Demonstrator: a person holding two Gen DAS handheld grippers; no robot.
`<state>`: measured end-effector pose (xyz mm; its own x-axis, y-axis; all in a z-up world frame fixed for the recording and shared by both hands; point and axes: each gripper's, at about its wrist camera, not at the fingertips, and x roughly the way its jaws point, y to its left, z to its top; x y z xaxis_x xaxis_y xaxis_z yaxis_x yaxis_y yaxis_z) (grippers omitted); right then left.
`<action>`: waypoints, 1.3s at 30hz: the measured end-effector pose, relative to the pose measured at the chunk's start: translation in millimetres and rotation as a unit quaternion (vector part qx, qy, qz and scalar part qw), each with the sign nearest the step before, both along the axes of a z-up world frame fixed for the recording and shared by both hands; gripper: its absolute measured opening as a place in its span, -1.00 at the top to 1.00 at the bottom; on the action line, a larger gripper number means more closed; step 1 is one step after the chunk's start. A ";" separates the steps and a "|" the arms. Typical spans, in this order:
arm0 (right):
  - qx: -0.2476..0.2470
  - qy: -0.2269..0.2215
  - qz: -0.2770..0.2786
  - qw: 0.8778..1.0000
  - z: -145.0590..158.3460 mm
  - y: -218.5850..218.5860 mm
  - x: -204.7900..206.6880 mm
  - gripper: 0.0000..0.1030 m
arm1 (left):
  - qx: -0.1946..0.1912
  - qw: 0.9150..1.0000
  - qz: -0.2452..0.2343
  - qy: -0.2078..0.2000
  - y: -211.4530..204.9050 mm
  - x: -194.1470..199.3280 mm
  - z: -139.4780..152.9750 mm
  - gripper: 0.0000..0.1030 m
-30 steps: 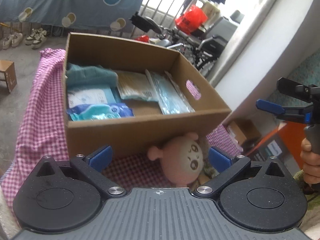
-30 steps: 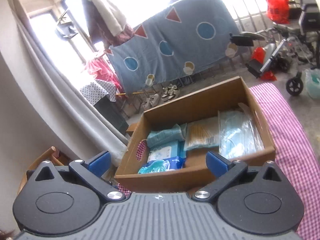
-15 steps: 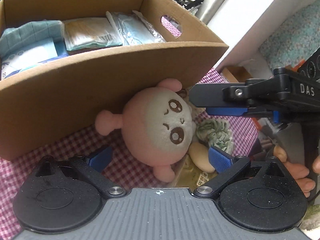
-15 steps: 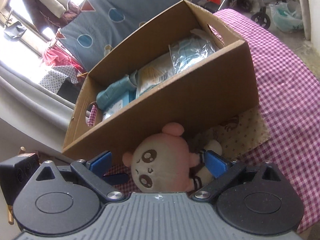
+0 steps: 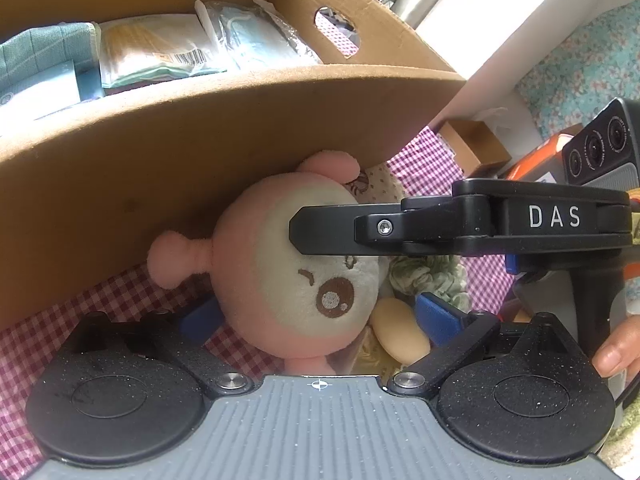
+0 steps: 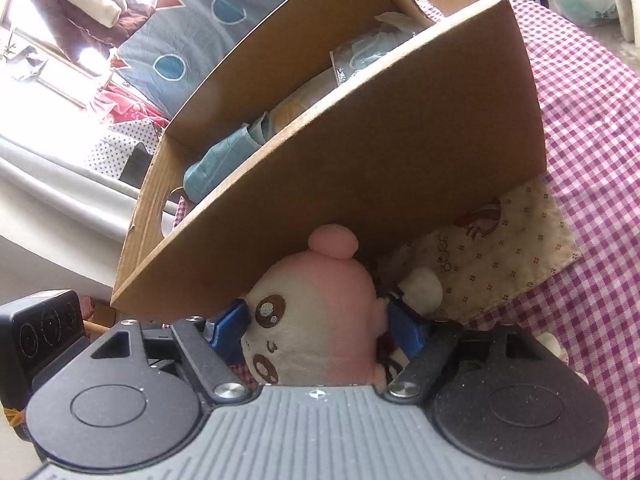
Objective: Organize soft objects
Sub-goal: 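Move the right gripper down to the pink plush toy and grasp it, then lift the plush toy with the right gripper and lower it into the box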
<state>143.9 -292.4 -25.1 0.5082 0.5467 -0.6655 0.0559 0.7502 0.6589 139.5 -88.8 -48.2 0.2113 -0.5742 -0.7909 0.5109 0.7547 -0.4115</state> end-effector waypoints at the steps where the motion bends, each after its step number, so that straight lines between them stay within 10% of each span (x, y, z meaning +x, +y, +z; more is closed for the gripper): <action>1: 0.002 -0.001 0.000 1.000 0.9 -0.3 -1.5 -0.52 | -0.001 1.000 0.001 -0.001 0.3 -1.5 1.5 -0.97; 27: -0.034 -0.201 0.022 0.979 139.8 19.3 -43.1 -0.52 | -0.071 0.983 0.031 -0.167 24.5 -30.9 121.2 -0.98; 32: -0.043 -0.199 0.056 0.977 154.9 21.9 11.6 -0.52 | -0.071 0.986 0.048 -0.141 23.0 17.5 130.1 -0.98; 39: -0.015 -0.067 0.091 0.993 110.5 16.2 121.5 -0.52 | -0.065 0.995 0.080 -0.015 17.7 102.2 84.1 -0.97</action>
